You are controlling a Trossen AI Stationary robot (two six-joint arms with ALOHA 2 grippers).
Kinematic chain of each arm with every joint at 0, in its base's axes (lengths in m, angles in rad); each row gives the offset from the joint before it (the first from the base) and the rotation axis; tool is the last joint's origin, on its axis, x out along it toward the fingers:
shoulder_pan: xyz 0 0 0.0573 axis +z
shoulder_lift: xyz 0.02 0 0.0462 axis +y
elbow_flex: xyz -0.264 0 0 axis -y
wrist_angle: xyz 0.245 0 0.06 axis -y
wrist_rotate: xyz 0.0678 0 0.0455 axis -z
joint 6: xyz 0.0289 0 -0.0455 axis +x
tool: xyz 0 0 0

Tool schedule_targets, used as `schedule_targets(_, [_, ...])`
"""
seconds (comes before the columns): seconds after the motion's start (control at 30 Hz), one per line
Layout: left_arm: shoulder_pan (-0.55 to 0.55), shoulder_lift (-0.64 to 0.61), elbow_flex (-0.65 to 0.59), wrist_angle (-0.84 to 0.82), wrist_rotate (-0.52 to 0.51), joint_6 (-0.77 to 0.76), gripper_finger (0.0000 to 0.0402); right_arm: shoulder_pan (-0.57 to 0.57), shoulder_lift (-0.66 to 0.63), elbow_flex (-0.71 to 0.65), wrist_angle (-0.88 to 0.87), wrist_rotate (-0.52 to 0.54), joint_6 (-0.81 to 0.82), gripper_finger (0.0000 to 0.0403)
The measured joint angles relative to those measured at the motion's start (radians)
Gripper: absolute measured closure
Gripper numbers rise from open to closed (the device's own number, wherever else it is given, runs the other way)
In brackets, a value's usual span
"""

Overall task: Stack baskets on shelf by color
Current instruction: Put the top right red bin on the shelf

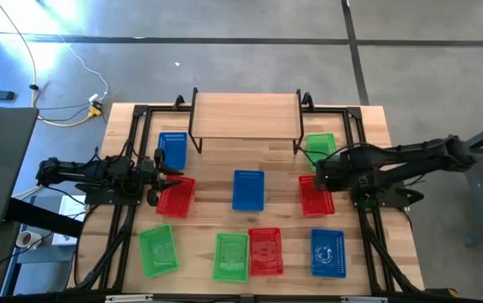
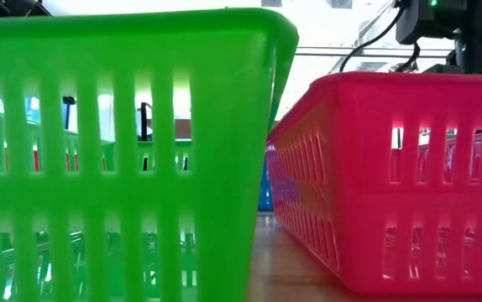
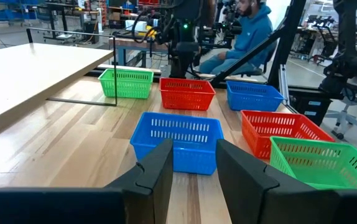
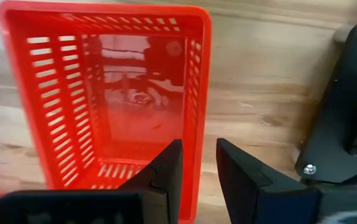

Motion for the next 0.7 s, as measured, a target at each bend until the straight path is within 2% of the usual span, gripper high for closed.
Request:
schedule_targets(0.23, [0.000,0.000,0.000,0.000,0.000,0.000,0.0289,0.000,0.058,0.000,0.055,0.000,-0.001,0.0319])
schedule_targets(0.7, [0.000,0.000,0.000,-0.007,0.002,0.000,0.0289,0.014,0.163,-0.001,0.043,0.005,-0.005,0.0319])
